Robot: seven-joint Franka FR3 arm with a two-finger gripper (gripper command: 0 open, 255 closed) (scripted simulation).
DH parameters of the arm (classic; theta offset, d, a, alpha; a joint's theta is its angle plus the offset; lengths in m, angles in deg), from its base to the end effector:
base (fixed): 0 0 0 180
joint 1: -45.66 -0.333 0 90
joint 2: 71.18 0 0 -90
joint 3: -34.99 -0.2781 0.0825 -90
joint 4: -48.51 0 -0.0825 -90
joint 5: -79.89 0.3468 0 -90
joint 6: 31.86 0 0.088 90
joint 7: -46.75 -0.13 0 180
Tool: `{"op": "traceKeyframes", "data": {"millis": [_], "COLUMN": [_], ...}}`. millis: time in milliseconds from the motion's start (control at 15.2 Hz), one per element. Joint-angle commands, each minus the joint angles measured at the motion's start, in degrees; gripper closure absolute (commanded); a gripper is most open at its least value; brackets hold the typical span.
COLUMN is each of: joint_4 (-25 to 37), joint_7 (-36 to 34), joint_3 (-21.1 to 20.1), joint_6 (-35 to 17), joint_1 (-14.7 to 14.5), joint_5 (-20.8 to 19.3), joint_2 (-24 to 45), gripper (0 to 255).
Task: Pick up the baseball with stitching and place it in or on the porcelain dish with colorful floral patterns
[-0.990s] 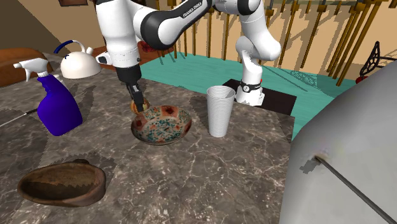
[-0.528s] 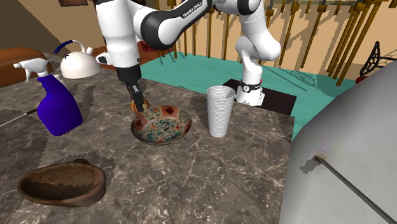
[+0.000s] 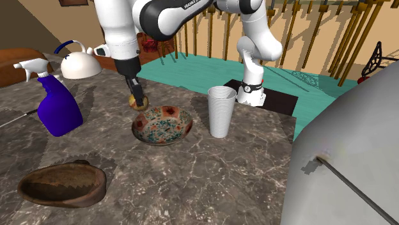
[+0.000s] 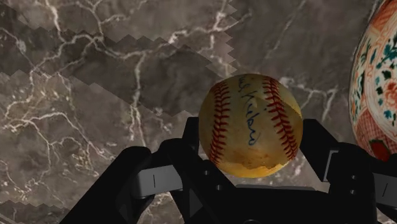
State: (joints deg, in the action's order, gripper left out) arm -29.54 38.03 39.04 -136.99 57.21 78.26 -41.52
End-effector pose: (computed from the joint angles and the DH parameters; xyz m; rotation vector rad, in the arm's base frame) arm 0.6242 -0.1696 0.3739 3.0171 -0.6241 -0.0732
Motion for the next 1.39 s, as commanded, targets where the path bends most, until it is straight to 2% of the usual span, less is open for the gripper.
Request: {"op": "traceKeyframes", "data": {"millis": [0, 1056, 1320], "joint_4": [1.6, 15.1, 15.7], "joint_7": [0.1, 0.7, -3.8], "joint_3": [0.0, 0.1, -1.0], "joint_6": [1.6, 14.3, 15.1], "joint_1": [0.1, 0.3, -3.3], "joint_5": [0.0, 0.1, -0.2], "joint_2": [-0.1, 0.8, 0.9], "gripper": [255, 255, 255]}}
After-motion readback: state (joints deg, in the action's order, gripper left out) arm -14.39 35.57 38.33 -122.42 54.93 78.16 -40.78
